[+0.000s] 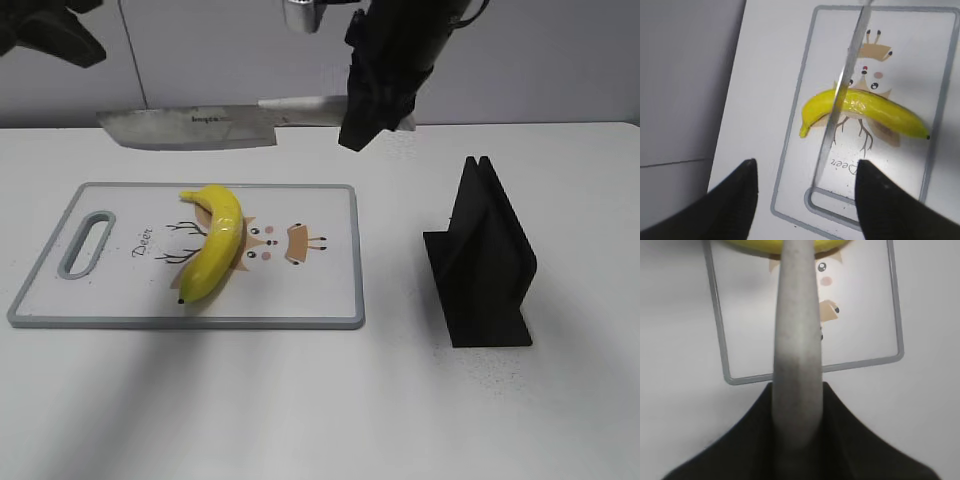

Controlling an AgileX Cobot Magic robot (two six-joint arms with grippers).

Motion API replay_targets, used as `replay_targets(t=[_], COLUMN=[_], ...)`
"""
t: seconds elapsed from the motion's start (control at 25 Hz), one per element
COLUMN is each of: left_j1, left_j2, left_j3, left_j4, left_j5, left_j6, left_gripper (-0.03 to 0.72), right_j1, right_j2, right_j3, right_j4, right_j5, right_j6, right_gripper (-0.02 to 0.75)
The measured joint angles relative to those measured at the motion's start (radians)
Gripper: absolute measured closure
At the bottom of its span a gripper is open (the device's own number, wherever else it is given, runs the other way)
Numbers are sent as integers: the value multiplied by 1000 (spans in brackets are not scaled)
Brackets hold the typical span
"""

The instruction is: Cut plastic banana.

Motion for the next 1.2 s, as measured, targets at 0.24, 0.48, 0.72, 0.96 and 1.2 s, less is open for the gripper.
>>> replay_targets(t=[0.24, 0.48, 0.72, 0.96, 1.2], left_j1=[0, 0, 0, 13, 33], left_j2=[68, 144, 212, 243, 261], left_j3=[0, 0, -1, -1, -2], left_j4=[-13, -18, -17, -15, -13], left_j5=[30, 45, 49, 24, 2], left_j6=[102, 113, 113, 116, 116], left_gripper=[97, 113, 147, 178, 305], right_j1=[1, 1, 1, 1, 1], right_j2=[36, 59, 60, 61, 63], right_j3=[-6, -11, -11, -11, -11], right_j4=[-1, -3, 0, 15, 18], right_j5=[-51, -89, -115, -127, -136], right_j6=[-152, -164, -166, -168, -168], right_gripper=[556, 556, 556, 556, 556])
